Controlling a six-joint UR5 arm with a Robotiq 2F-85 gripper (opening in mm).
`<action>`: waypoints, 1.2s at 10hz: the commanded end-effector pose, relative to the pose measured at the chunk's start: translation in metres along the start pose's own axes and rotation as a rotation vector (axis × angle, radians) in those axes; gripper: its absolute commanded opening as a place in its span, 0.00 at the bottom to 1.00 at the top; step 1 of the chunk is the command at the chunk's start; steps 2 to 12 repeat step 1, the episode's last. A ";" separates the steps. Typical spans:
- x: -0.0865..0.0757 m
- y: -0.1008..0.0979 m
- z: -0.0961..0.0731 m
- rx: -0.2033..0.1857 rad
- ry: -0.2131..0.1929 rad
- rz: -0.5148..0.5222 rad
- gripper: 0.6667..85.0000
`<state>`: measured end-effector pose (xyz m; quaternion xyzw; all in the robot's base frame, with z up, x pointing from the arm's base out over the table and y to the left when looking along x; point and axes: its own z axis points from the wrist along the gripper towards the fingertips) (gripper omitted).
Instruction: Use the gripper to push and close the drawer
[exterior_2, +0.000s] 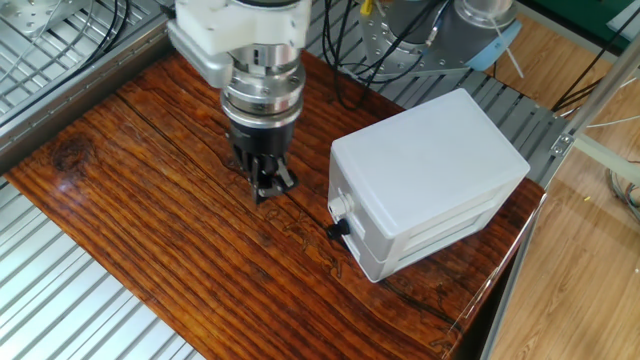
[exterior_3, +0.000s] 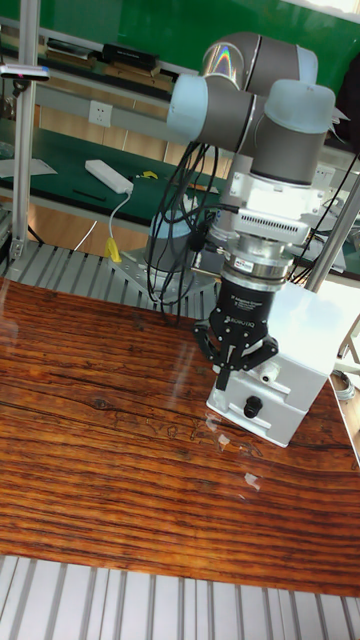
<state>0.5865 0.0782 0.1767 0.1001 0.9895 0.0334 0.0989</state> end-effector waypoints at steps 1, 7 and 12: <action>-0.003 -0.004 -0.011 -0.027 0.026 -0.026 0.00; -0.003 -0.004 -0.011 -0.027 0.026 -0.026 0.00; -0.003 -0.004 -0.011 -0.027 0.026 -0.026 0.00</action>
